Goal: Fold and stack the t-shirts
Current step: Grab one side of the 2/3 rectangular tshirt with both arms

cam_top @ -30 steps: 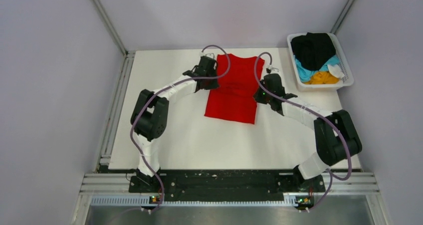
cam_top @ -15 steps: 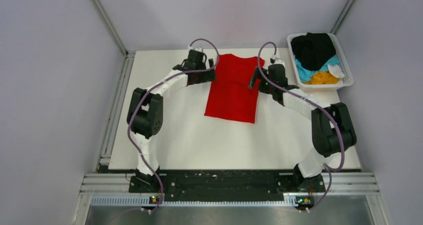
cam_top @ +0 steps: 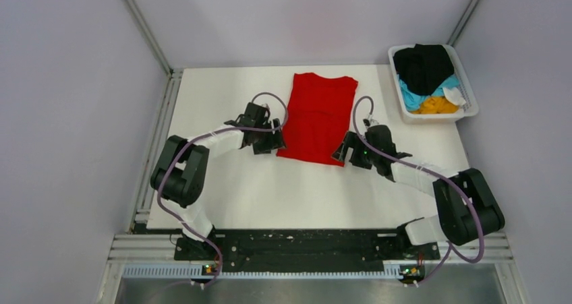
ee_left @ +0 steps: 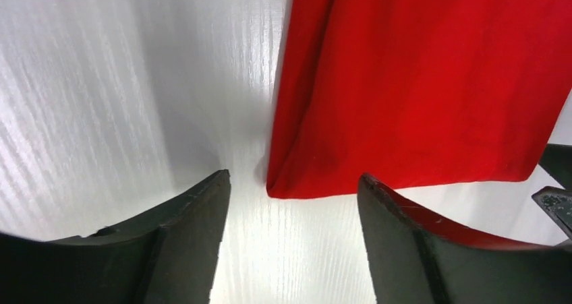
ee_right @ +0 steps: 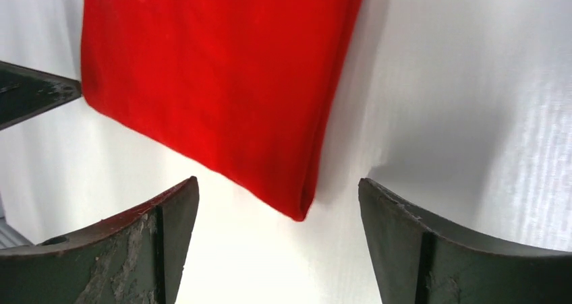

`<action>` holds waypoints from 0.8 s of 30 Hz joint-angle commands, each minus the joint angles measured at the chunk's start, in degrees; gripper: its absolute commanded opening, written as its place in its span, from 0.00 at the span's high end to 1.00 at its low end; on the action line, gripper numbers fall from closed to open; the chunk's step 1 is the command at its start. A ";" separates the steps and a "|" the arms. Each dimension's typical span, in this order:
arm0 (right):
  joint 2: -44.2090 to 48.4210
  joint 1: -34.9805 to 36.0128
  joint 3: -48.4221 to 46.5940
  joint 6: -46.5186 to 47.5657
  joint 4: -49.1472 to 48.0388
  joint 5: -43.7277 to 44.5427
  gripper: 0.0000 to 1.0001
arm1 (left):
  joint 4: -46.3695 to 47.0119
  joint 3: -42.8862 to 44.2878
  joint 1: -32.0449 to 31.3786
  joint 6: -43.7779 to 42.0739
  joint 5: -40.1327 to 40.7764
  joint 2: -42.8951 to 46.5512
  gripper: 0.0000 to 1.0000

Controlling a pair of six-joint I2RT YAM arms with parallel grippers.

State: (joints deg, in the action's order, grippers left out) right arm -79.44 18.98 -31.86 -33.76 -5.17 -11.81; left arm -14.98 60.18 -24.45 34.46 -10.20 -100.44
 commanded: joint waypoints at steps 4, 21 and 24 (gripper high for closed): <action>-2.07 2.87 0.88 -3.10 -5.24 -0.69 0.28 | 4.16 -0.94 -1.30 1.79 -3.85 -3.18 0.42; -4.64 4.20 1.72 -0.86 -3.42 6.22 0.90 | 7.87 -3.26 -1.96 3.08 -3.52 -6.21 1.00; -2.04 4.87 4.47 -0.38 -4.00 5.63 0.95 | 12.57 -10.69 -2.67 4.00 -2.05 -1.03 1.00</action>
State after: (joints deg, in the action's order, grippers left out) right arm -84.01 22.48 -30.63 -35.55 -9.32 -7.01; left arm -3.92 58.33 -26.02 38.06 -16.45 -105.71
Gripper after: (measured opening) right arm 0.081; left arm 0.023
